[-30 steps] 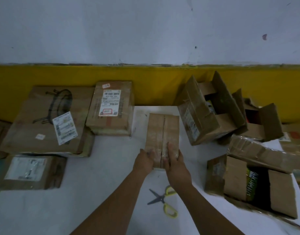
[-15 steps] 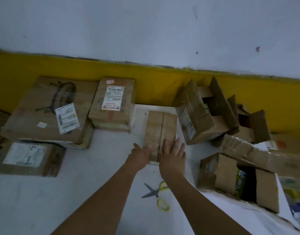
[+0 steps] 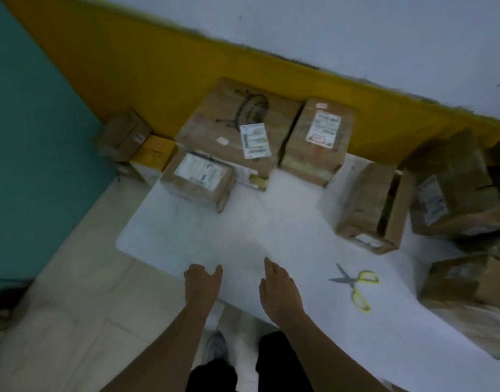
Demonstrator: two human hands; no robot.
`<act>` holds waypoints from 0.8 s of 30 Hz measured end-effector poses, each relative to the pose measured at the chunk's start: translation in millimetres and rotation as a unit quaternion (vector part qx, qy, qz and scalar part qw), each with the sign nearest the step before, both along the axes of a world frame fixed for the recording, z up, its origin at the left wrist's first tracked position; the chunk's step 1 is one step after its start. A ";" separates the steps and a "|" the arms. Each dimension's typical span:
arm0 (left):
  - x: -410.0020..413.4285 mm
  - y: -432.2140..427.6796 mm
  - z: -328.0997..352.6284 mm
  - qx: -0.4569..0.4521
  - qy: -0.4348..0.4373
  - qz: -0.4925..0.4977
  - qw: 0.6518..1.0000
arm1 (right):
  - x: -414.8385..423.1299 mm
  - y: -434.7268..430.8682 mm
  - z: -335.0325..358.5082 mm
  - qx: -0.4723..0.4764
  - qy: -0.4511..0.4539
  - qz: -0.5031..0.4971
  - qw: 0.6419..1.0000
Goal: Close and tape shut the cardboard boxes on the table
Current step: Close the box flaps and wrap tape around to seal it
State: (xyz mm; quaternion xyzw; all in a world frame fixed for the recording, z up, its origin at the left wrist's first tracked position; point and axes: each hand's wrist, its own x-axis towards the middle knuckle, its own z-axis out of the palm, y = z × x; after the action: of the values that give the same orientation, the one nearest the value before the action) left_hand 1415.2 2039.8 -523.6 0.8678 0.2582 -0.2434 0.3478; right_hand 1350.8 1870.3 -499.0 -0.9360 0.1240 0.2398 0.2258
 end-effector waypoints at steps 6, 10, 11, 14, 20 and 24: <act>-22.0 7.3 -10.6 -0.027 0.030 0.071 0.997 | -27.7 41.5 -20.5 0.012 0.056 -0.060 0.997; -33.1 24.7 -25.8 -0.097 0.129 0.048 0.986 | -38.8 46.2 -20.0 -0.007 0.057 -0.082 0.995; -34.2 29.4 -33.2 -0.129 0.150 0.027 0.980 | -41.0 47.1 -20.9 -0.010 0.054 -0.085 0.995; -34.4 36.7 -29.9 -0.124 0.150 -0.062 0.979 | -45.5 49.5 -24.3 -0.002 0.062 -0.103 0.993; -0.8 28.1 6.6 -0.107 0.184 -0.130 0.968 | -32.8 54.9 -20.3 0.115 0.121 -0.182 0.969; 15.4 9.8 34.2 -0.072 0.121 -0.212 0.967 | -8.5 56.0 -1.9 0.306 0.148 -0.366 0.866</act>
State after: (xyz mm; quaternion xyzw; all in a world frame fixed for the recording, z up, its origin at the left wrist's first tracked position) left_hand 1430.6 2049.6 -489.4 0.8396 0.0904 -0.4327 0.3157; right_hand 1342.2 1926.3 -500.9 -0.6612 0.4102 0.3012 0.5513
